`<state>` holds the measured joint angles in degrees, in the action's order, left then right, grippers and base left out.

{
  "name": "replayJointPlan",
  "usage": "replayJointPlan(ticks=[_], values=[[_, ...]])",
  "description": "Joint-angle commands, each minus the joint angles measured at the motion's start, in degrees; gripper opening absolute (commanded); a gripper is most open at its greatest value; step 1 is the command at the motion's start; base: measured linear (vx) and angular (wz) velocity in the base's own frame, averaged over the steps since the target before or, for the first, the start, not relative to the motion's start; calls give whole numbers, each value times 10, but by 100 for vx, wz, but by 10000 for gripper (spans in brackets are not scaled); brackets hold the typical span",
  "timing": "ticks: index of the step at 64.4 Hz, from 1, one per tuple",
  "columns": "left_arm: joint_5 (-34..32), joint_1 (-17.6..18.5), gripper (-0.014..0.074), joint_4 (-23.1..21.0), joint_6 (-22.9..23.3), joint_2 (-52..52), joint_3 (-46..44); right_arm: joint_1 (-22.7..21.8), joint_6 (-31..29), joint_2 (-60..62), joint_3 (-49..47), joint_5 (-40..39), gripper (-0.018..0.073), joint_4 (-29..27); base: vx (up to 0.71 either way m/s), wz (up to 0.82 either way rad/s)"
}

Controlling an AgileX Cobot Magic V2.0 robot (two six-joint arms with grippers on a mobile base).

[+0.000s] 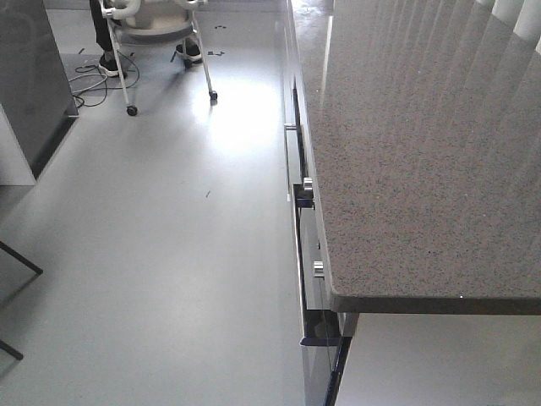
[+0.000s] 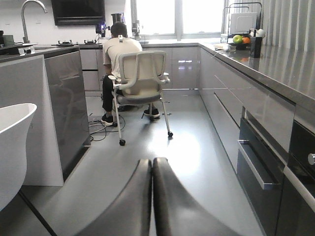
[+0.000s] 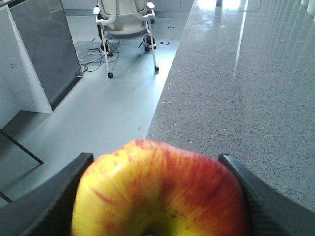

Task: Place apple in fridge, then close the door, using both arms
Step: 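Drive the base away from the counter holding the apple in the right gripper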

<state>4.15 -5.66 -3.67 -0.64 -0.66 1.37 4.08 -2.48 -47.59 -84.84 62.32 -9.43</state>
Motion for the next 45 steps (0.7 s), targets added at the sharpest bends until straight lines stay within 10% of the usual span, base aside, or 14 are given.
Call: replayJointPlan(ticks=[1, 45], values=[[-42, 5, -6, -3, 0, -8, -10, 0, -5, 0, -15, -44, -9, -2, 0, 0], [-42, 5, -6, -3, 0, -8, -10, 0, -5, 0, -15, -44, -9, -2, 0, 0]])
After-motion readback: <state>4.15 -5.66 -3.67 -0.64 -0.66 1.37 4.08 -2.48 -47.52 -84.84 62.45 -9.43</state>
